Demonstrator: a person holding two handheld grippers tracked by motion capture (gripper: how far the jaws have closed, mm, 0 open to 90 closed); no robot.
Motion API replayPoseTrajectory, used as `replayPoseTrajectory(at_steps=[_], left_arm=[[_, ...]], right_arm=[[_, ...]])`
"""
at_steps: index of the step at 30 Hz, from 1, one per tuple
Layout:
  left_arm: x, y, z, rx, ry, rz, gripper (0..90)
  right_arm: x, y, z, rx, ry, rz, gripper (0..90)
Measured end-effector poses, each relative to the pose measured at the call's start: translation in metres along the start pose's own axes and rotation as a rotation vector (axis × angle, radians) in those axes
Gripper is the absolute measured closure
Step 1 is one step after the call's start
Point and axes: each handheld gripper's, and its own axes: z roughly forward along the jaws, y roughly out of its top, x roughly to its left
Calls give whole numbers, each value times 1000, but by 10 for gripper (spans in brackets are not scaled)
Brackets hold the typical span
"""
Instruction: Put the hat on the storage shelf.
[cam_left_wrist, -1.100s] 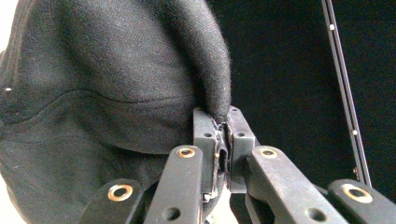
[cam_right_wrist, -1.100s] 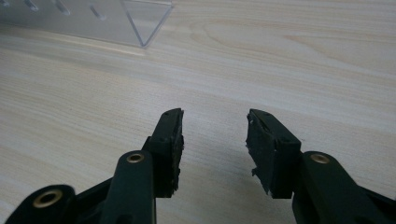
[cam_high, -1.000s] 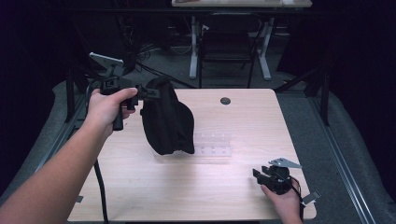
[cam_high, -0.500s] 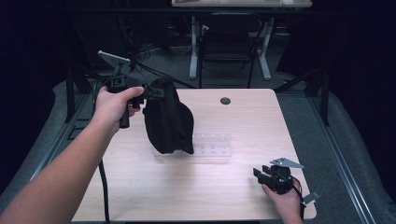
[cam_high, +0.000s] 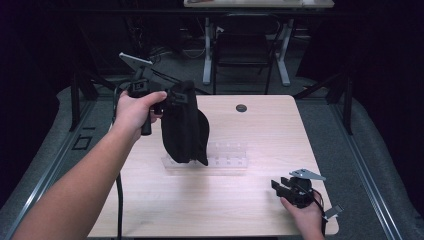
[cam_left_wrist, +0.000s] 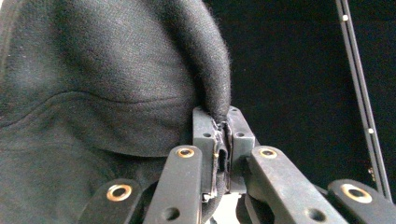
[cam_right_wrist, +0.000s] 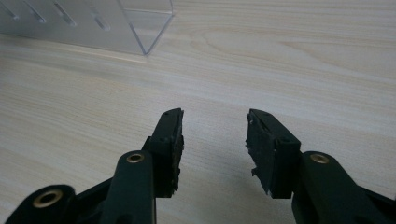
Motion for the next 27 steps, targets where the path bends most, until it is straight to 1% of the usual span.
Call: replayPoseTrajectory(at_steps=[3, 4, 8, 10, 11, 13, 15, 16, 17, 19, 21, 23, 24, 25, 26, 27], left_arm=[[-4, -1, 5, 5, -5, 6, 860], [-7, -1, 8, 13, -9, 13, 860], [-9, -3, 13, 27, -15, 22, 860], [-10, -4, 17, 27, -24, 18, 859], [-10, -4, 17, 27, -24, 18, 859], [-12, -5, 18, 29, -26, 24, 858], [-11, -5, 19, 35, -28, 32, 858], [-11, -5, 19, 33, -28, 30, 858], [-11, -5, 19, 36, -30, 34, 857], [-10, -5, 19, 28, -35, 22, 857], [-8, -5, 18, 26, -38, 19, 857], [-7, -5, 18, 25, -41, 18, 857], [-7, -5, 19, 27, -42, 17, 857], [-7, -6, 18, 29, -43, 19, 857], [-8, -6, 19, 30, -43, 19, 856], [-8, -6, 19, 31, -43, 21, 856]], right_arm=[[0, 0, 0, 0, -1, 3, 556], [0, 0, 0, -1, -1, 3, 557], [1, 0, 0, -7, 1, 2, 559], [4, 0, 0, -8, 2, -1, 563], [5, 1, 0, -8, 11, -6, 566], [7, 2, -1, -7, 12, -10, 571], [13, 6, -2, -20, 22, -29, 572], [16, 8, -4, -14, 17, -53, 576], [21, 11, -6, -27, 26, -64, 580], [26, 15, -9, -37, 42, -79, 591], [32, 19, -11, -43, 59, -95, 602], [39, 25, -10, -47, 70, -117, 617], [42, 28, -9, -39, 70, -134, 623], [47, 33, -7, -40, 86, -141, 626], [55, 40, -5, -41, 98, -156, 631], [55, 40, -5, -41, 98, -156, 631]])
